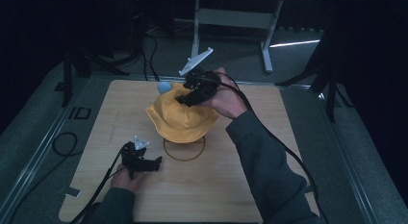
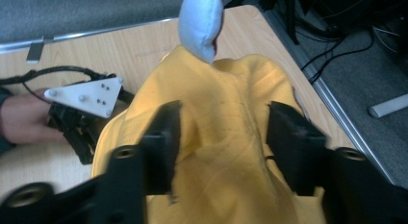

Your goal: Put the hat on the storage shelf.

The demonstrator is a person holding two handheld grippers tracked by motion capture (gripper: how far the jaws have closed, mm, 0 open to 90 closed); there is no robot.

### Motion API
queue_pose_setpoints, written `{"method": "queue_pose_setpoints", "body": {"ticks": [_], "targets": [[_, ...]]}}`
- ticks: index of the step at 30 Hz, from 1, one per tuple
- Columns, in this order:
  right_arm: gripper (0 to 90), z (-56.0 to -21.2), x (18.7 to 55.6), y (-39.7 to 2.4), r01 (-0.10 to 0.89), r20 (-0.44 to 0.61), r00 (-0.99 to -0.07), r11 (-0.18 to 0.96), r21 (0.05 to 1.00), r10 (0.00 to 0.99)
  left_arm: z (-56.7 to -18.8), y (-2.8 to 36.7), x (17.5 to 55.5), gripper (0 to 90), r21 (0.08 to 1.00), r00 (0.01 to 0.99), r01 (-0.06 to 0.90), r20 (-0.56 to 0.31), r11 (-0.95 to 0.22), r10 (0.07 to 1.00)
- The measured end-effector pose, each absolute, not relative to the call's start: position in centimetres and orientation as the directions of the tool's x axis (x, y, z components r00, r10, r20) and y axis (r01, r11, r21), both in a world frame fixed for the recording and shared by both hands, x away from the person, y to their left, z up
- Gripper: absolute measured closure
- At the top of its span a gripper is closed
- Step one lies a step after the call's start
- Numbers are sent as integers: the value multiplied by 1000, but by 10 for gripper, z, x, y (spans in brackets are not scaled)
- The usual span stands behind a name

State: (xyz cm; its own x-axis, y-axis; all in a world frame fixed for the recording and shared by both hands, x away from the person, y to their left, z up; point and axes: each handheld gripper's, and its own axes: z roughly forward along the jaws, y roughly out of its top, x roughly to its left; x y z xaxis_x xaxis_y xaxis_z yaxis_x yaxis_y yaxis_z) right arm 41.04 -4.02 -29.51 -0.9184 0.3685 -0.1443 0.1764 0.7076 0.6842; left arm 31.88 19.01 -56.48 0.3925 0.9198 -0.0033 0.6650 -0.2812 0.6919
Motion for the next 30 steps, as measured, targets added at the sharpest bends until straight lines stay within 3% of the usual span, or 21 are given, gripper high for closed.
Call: {"method": "queue_pose_setpoints", "body": {"ticks": [3, 9, 30], "targets": [[255, -290, 409, -45, 195, -146, -901, 683, 703, 408, -565, 190, 319, 19, 693, 391, 665, -4, -280, 920], [161, -282, 404, -59, 199, -151, -891, 667, 718, 429, -565, 190, 319, 19, 692, 392, 665, -4, -281, 920], [140, -283, 391, -124, 225, -107, -872, 584, 780, 478, -565, 190, 319, 19, 692, 392, 665, -4, -280, 920]]}}
